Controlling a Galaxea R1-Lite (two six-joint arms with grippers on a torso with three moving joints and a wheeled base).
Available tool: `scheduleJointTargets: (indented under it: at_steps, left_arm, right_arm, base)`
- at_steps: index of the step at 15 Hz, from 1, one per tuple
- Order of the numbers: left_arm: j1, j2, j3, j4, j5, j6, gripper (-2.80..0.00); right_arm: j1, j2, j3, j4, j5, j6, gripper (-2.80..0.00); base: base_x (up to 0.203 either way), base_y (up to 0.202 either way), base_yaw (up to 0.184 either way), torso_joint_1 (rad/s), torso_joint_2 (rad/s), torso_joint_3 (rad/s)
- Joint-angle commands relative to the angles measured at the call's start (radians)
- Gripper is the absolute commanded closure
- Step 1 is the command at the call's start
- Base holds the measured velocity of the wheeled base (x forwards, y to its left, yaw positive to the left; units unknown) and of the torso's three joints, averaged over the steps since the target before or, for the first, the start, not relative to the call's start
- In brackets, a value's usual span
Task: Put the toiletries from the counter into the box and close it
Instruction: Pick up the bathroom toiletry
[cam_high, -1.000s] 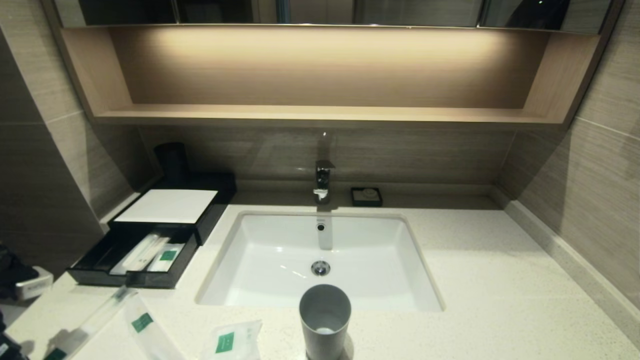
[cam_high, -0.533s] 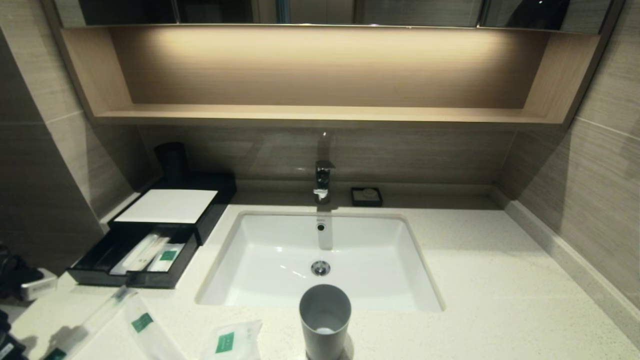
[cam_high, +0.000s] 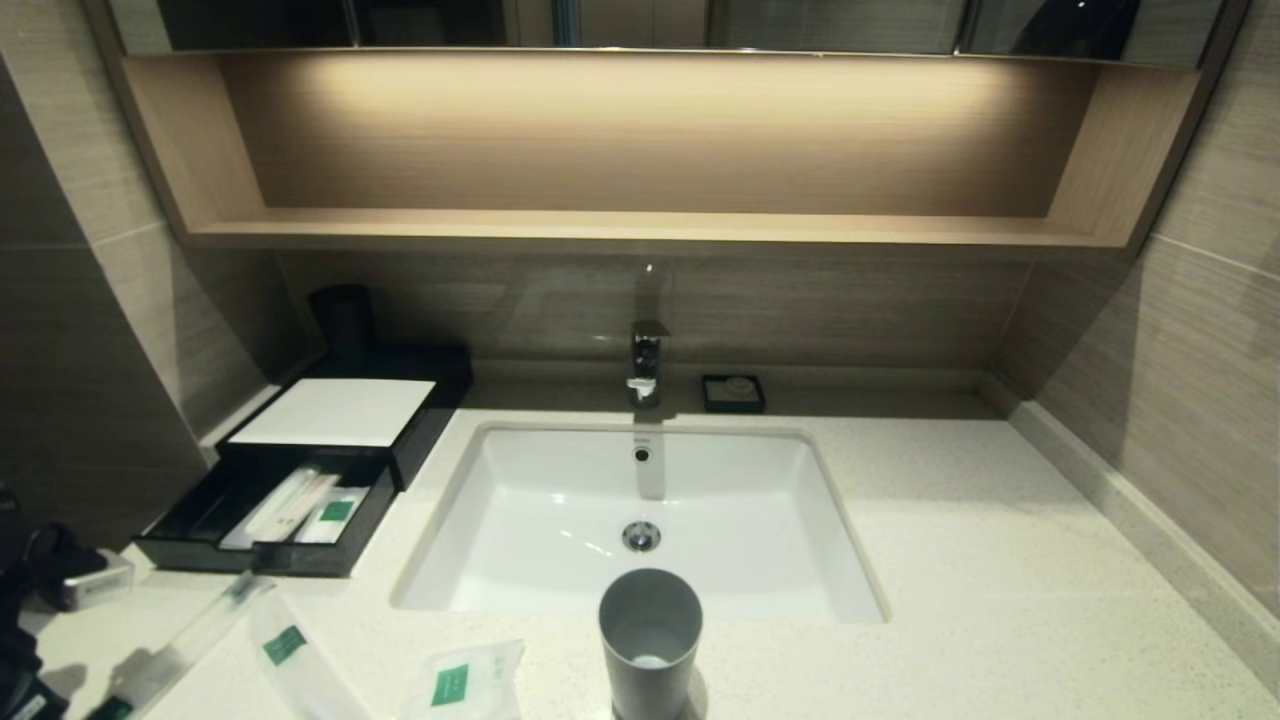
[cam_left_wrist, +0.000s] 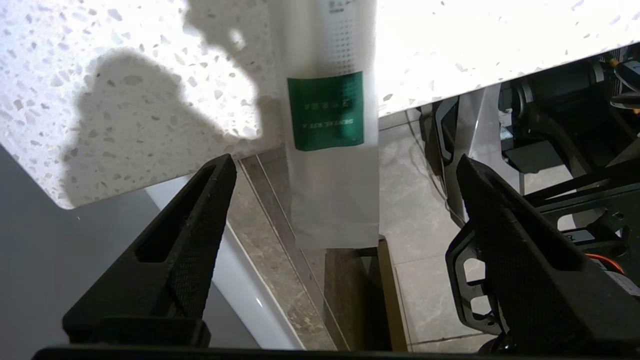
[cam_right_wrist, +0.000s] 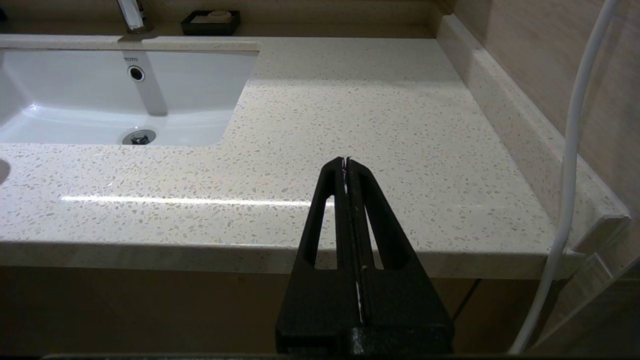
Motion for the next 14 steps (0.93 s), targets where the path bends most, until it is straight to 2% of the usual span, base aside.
scheduleJointTargets:
  at_steps: [1, 14]
  left_arm:
    - [-0.009, 0.0, 0.008, 0.003, -0.001, 0.006, -2.8]
    - [-0.017, 0.021, 0.042, -0.076, 0.002, 0.005, -2.8]
  right_arm:
    - [0.0, -0.001, 0.002, 0.0, 0.0, 0.0, 0.0]
    - [0.0, -0.001, 0.002, -0.001, 0.0, 0.0, 0.0]
  base:
    - [0.0, 0.0, 0.0, 0.0, 0.0, 0.0]
    - [0.0, 0.0, 0.0, 0.0, 0.0, 0.0]
